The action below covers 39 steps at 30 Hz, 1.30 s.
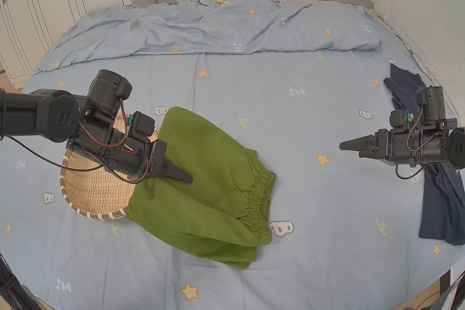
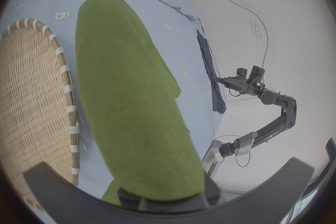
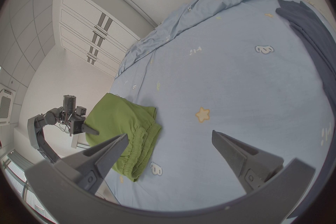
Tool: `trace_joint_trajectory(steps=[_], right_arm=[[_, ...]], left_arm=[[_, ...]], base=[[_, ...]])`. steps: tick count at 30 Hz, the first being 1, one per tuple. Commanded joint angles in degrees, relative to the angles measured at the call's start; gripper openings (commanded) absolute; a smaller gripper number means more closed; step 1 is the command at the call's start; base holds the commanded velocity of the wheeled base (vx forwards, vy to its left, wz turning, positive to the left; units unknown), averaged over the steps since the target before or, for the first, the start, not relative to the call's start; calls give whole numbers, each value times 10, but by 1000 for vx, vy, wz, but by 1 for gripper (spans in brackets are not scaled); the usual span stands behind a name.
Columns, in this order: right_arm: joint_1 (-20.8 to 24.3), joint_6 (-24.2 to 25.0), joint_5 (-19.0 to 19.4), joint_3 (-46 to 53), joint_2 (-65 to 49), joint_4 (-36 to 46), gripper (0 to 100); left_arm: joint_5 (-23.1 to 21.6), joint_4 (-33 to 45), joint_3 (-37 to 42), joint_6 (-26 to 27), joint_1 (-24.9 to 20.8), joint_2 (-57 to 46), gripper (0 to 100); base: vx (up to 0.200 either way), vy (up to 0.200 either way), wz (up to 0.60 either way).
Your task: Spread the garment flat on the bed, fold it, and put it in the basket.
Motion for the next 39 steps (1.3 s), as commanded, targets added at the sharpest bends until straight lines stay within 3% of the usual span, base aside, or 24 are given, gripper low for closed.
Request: trace_joint_trajectory(steps=[1,10,16,19,22,25,28,39], right_arm=[[-1,0,0,0,0,-1,100],[-1,0,0,1,0,-1,100],[-2,0,0,1,-3,-2,100],[-3,0,0,1,-4,-2,100],[-7,0,0,1,-4,-2,100],[-7,0,0,1,-5,-2,100],[-5,0,0,1,-5,-2,100],[4,0,0,7,-8,-2,100]], left_arm=[[17,-1,2,0,-20,-37,0],[34,-26,15,-3,-5,-130,0],[34,-78,34,-26,46,-197,0],[34,-100,35,-31,76,-198,0],[31,-144,32,-48,146,-189,0],[28,-184,34,-73,182,-169,0],[26,-207,42,-99,205,-160,0],[30,-206,123,-103,268,-123,0]], base=[[0,0,0],[0,0,0],[0,0,0],[0,0,0],[0,0,0],[0,0,0],[0,0,0],[0,0,0]])
